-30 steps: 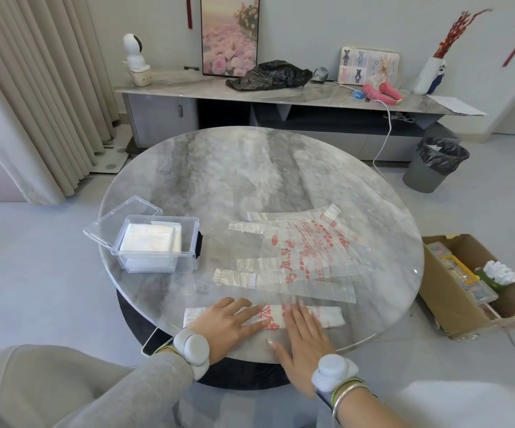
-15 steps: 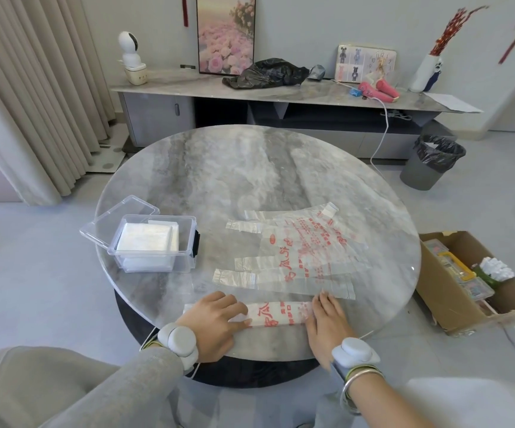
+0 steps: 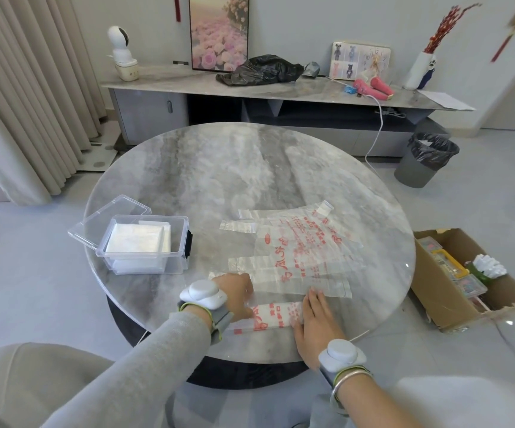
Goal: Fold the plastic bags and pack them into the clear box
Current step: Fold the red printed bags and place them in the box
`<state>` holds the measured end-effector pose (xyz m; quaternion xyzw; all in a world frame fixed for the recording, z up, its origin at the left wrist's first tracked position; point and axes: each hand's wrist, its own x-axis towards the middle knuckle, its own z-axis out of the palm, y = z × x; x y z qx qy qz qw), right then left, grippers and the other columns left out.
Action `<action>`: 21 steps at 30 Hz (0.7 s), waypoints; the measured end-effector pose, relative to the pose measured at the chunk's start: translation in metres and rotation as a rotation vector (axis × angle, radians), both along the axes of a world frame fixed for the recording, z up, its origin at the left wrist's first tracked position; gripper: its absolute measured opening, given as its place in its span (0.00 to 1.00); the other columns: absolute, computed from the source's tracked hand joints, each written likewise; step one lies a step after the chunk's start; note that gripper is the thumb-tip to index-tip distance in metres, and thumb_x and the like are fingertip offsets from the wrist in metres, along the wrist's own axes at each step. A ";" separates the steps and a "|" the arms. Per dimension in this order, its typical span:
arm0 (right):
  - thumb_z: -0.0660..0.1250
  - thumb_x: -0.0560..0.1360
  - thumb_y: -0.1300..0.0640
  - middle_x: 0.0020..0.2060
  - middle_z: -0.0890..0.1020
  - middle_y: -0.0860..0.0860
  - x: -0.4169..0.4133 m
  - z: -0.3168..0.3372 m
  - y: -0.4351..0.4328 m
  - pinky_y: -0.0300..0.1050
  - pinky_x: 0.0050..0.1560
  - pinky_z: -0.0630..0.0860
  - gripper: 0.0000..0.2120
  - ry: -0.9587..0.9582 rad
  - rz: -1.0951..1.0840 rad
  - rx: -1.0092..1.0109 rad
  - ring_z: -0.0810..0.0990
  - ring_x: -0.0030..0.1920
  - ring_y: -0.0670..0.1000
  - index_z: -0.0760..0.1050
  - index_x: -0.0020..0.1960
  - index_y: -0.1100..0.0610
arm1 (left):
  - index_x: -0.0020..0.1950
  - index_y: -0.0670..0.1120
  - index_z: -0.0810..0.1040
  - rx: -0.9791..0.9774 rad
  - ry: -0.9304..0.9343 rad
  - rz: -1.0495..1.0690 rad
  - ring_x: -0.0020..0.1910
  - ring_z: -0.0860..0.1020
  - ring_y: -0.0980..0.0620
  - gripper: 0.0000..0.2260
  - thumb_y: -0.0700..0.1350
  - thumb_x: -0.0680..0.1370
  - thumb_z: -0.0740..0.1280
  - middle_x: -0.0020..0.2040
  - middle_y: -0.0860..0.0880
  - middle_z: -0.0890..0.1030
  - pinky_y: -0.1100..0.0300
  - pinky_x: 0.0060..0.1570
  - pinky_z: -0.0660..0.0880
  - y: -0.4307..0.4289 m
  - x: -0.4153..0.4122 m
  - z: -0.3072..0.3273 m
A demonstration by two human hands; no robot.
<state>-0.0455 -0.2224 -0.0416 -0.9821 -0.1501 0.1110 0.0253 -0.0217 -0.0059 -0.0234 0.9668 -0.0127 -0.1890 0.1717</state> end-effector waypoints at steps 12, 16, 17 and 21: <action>0.54 0.74 0.47 0.61 0.79 0.59 0.001 -0.001 0.003 0.52 0.65 0.70 0.27 -0.178 0.106 -0.074 0.78 0.62 0.59 0.79 0.60 0.63 | 0.46 0.53 0.81 0.046 0.076 0.014 0.47 0.81 0.50 0.06 0.51 0.71 0.73 0.47 0.53 0.83 0.56 0.49 0.79 -0.009 -0.002 -0.001; 0.78 0.60 0.46 0.66 0.74 0.60 0.004 0.004 0.006 0.57 0.58 0.77 0.39 -0.291 0.095 -0.006 0.73 0.66 0.61 0.74 0.67 0.60 | 0.37 0.52 0.77 -0.247 -0.083 0.314 0.42 0.80 0.53 0.09 0.50 0.70 0.76 0.38 0.56 0.80 0.61 0.43 0.77 0.008 -0.014 -0.001; 0.79 0.57 0.46 0.67 0.74 0.60 0.003 0.007 0.009 0.56 0.58 0.77 0.42 -0.288 0.093 0.002 0.73 0.66 0.62 0.74 0.67 0.59 | 0.37 0.52 0.78 -0.337 -0.111 0.412 0.39 0.78 0.53 0.09 0.50 0.69 0.77 0.35 0.56 0.79 0.61 0.41 0.75 0.011 -0.015 -0.003; 0.81 0.54 0.44 0.68 0.73 0.58 -0.004 0.010 0.020 0.51 0.60 0.76 0.46 -0.309 0.214 0.094 0.73 0.67 0.60 0.72 0.68 0.57 | 0.37 0.47 0.79 -0.717 -0.093 0.721 0.27 0.72 0.57 0.10 0.47 0.69 0.79 0.29 0.54 0.76 0.66 0.28 0.68 0.016 -0.017 -0.007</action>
